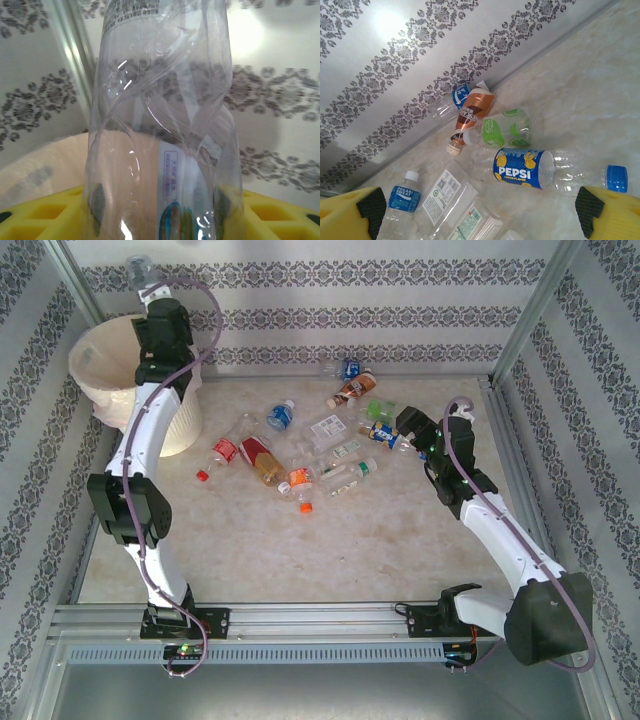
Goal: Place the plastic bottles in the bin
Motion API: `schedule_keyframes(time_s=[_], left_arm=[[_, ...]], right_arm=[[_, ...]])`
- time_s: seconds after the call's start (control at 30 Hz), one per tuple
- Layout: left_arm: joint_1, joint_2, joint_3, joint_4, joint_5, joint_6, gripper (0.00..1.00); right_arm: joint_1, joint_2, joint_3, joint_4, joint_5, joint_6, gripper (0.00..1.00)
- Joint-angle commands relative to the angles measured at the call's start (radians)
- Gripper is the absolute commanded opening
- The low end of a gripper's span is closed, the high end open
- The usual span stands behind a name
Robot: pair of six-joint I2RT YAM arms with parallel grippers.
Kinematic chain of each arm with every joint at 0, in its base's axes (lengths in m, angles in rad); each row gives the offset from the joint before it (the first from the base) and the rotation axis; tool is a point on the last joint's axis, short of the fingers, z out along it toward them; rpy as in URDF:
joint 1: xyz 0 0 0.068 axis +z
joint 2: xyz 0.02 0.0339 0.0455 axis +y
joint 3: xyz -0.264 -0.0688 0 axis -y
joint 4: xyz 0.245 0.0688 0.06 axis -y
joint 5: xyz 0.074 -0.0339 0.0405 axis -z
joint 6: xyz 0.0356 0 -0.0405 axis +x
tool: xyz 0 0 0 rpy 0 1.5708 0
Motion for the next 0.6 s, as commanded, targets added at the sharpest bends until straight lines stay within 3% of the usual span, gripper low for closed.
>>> schedule_keyframes(time_s=[0.0, 0.3, 0.57], left_arm=[[0.065, 0.024, 0.036, -0.057, -0.025, 0.026, 0.60], [0.206, 0.072, 0.070, -0.200, 0.044, -0.024, 0.60], [0.243, 0.143, 0.180, -0.401, -0.090, -0.110, 0.63]], right_arm=[[-0.010, 0.008, 0.048, -0.029, -0.024, -0.032, 0.98], [-0.010, 0.002, 0.053, -0.048, 0.007, -0.037, 0.98], [-0.011, 0.014, 0.065, -0.065, -0.001, -0.028, 0.98]])
